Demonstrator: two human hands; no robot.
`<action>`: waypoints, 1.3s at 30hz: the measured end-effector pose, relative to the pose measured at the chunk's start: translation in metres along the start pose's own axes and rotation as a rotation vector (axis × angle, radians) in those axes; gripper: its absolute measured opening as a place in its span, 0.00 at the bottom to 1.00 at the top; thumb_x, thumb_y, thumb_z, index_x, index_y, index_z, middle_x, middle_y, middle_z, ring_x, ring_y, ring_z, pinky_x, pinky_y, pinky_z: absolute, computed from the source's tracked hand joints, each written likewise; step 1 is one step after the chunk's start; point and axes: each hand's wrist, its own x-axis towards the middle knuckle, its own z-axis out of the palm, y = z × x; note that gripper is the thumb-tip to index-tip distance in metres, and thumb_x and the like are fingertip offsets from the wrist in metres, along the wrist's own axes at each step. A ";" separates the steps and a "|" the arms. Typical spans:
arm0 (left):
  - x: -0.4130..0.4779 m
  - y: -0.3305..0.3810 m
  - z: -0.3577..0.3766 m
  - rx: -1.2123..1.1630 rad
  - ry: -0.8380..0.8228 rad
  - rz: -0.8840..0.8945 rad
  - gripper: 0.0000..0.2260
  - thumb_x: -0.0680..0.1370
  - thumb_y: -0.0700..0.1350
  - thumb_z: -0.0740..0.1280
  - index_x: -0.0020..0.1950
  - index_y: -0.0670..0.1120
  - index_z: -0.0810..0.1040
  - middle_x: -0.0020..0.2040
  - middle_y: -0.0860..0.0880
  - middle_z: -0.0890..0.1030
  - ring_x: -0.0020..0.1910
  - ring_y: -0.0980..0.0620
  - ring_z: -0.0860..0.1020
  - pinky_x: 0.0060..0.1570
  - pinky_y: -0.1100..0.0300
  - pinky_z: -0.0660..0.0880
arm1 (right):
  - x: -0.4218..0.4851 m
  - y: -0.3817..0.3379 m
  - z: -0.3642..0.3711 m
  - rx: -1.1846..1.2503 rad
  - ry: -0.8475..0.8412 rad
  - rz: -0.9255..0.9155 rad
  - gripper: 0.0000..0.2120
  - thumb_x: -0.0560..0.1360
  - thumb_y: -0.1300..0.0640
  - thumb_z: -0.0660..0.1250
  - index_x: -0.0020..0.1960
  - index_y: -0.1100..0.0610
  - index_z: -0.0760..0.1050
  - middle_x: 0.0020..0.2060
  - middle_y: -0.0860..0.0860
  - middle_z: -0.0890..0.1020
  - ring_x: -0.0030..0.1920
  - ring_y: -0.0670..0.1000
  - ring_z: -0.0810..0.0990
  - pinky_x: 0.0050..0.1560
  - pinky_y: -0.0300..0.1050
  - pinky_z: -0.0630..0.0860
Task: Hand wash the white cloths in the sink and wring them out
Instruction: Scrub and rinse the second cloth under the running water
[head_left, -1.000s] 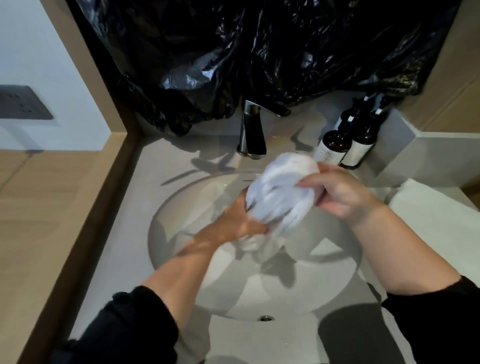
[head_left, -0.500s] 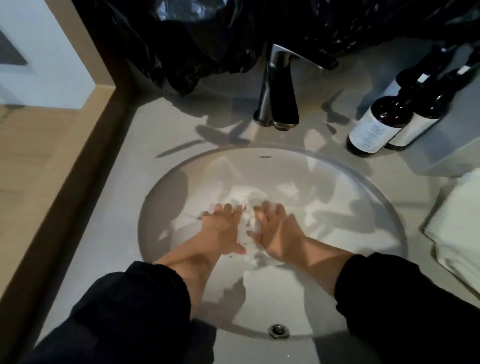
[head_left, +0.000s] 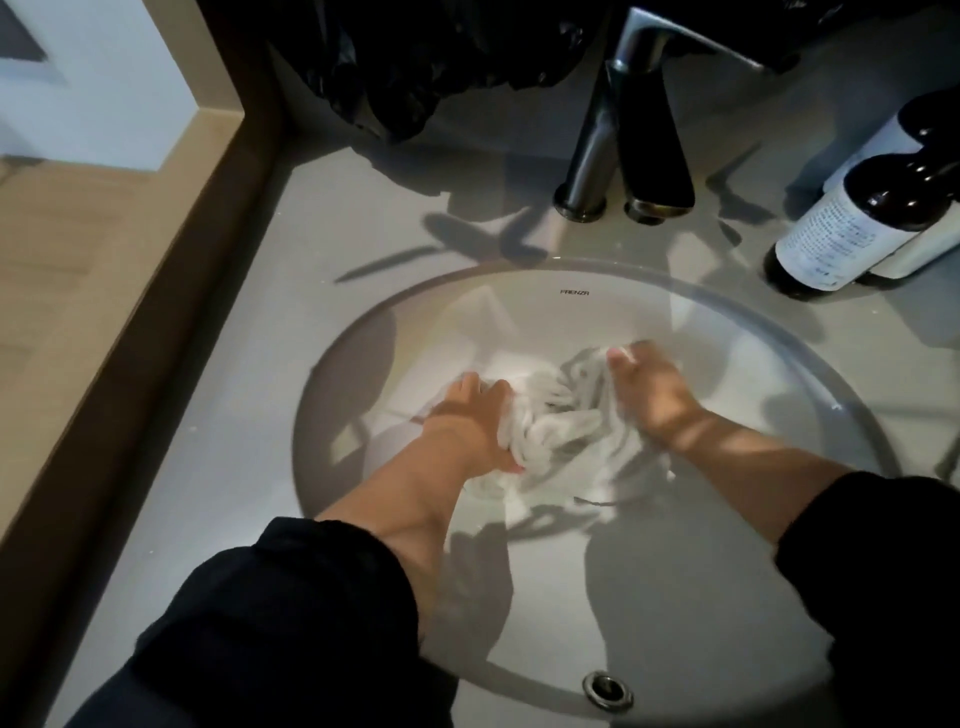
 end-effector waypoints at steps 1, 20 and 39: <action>-0.001 -0.001 -0.007 0.055 -0.004 -0.004 0.41 0.63 0.66 0.73 0.69 0.52 0.61 0.62 0.48 0.67 0.65 0.47 0.67 0.56 0.52 0.72 | -0.004 -0.004 -0.009 0.073 0.049 0.031 0.17 0.82 0.50 0.56 0.60 0.63 0.69 0.47 0.61 0.78 0.51 0.61 0.78 0.51 0.49 0.70; -0.009 -0.008 -0.020 -0.122 -0.057 -0.047 0.27 0.70 0.52 0.75 0.64 0.45 0.71 0.56 0.47 0.76 0.57 0.47 0.75 0.48 0.60 0.70 | -0.009 -0.026 0.047 -0.475 -0.039 -0.566 0.19 0.81 0.50 0.53 0.66 0.60 0.70 0.57 0.59 0.78 0.56 0.61 0.76 0.51 0.48 0.72; -0.003 -0.006 -0.024 -0.169 -0.113 -0.081 0.19 0.71 0.48 0.74 0.57 0.43 0.74 0.54 0.45 0.79 0.55 0.45 0.77 0.49 0.58 0.72 | -0.023 -0.005 0.061 -0.882 -0.064 -0.782 0.24 0.71 0.42 0.57 0.59 0.56 0.73 0.48 0.58 0.79 0.45 0.60 0.77 0.29 0.44 0.68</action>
